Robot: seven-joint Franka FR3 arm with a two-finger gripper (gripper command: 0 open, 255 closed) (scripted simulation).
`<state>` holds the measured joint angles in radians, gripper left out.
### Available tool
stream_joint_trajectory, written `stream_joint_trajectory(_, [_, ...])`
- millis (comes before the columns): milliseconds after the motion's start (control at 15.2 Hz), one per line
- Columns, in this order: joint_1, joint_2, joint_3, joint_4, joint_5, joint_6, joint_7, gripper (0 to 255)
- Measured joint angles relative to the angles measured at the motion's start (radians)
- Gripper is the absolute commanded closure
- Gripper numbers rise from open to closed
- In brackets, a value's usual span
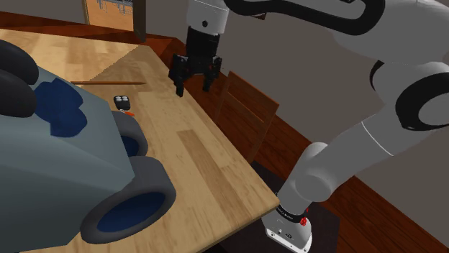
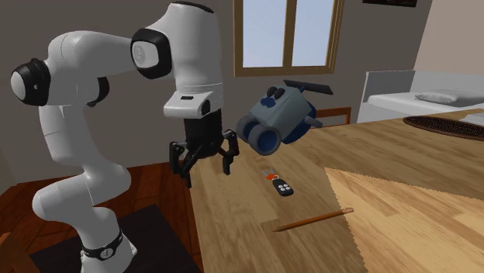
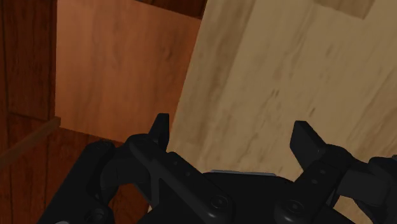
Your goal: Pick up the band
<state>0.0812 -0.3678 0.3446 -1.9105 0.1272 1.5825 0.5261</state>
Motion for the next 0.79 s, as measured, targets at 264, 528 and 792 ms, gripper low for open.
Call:
stream_joint_trajectory(264, [0.009,0.125,0.081,0.13,-0.037,0.0,0.119,0])
stream_joint_trajectory(528, [0.034,0.295,0.163,0.309,-0.115,-0.019,0.253,0])
stream_joint_trajectory(792, [0.097,0.481,0.226,0.519,-0.226,-0.071,0.388,0])
